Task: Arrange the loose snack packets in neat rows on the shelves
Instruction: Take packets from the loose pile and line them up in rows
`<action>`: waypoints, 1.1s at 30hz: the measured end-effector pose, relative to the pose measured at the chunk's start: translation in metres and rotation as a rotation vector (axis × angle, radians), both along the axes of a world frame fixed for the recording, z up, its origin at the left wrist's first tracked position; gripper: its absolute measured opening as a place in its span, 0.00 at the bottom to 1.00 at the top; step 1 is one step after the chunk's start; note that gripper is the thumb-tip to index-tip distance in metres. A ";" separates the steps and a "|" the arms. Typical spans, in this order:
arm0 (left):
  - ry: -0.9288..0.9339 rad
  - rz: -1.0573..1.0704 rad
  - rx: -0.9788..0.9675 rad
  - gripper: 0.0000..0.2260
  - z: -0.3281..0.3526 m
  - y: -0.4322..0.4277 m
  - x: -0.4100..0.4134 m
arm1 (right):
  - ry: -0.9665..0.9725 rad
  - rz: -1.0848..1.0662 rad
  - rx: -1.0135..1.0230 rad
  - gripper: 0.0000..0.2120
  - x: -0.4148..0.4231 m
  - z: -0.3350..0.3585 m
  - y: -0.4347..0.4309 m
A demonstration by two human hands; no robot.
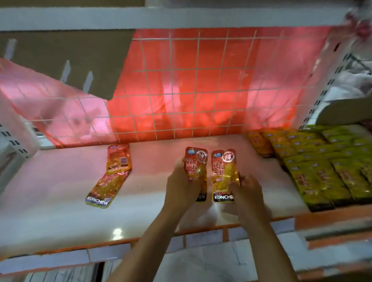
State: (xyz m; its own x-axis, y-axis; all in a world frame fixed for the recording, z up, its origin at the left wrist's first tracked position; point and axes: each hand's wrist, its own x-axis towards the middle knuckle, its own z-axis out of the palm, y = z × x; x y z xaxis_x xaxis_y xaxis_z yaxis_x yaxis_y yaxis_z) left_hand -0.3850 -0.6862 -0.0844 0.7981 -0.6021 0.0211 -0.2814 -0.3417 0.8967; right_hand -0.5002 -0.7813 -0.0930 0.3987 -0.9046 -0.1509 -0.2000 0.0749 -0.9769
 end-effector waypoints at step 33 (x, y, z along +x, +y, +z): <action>0.252 -0.611 -0.112 0.15 0.004 -0.323 -0.435 | -0.236 -0.576 0.009 0.15 -0.463 0.003 -0.239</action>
